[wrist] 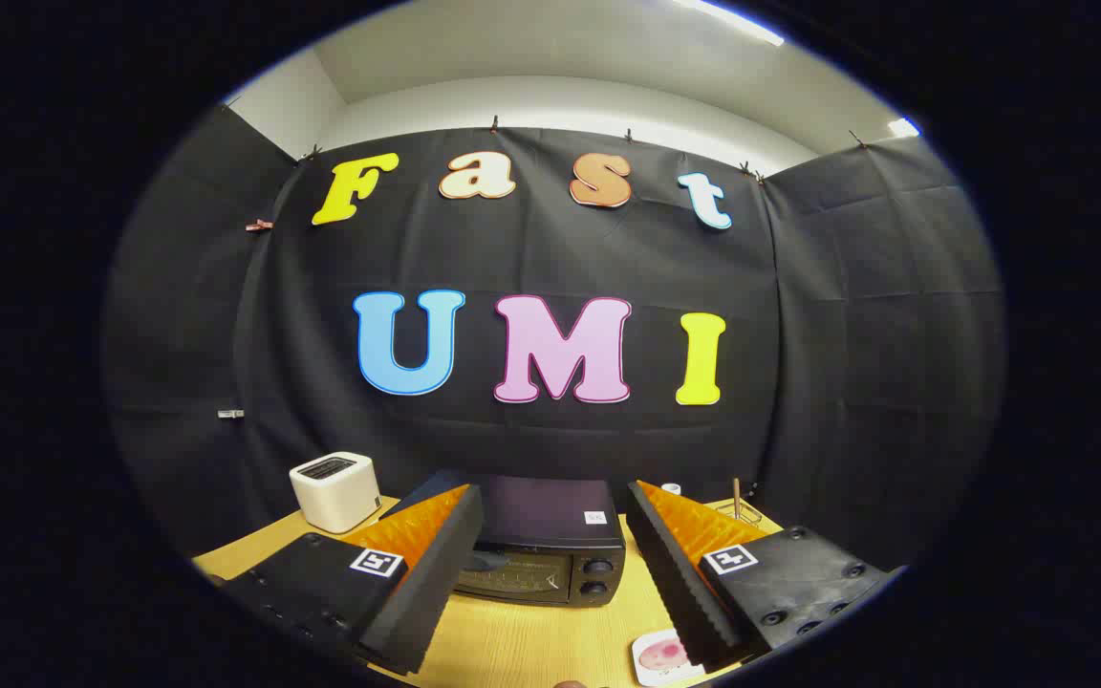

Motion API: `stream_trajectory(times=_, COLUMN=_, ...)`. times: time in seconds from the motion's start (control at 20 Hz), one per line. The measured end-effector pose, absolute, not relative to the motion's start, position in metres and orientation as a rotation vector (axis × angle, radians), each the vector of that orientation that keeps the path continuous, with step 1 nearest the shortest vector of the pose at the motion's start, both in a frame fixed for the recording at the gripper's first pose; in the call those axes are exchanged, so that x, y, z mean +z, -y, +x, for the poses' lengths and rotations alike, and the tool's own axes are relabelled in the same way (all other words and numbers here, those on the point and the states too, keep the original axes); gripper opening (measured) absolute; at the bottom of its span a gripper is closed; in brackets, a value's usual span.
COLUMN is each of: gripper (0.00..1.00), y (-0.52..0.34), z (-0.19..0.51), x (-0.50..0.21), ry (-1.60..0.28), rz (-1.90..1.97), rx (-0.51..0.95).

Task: Open the toaster oven, put the food inside, and close the toaster oven door.

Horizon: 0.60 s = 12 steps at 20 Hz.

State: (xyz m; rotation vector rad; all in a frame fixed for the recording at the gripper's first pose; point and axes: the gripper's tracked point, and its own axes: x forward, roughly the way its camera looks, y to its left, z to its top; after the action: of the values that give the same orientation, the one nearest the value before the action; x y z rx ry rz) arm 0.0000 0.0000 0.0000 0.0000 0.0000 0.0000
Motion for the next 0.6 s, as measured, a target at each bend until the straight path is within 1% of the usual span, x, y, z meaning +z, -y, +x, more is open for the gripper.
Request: stream_trajectory(times=0.6, gripper=0.98, y=0.0017, z=-0.0096, x=-0.0067, ry=-0.032, rz=0.012, rx=-0.015)
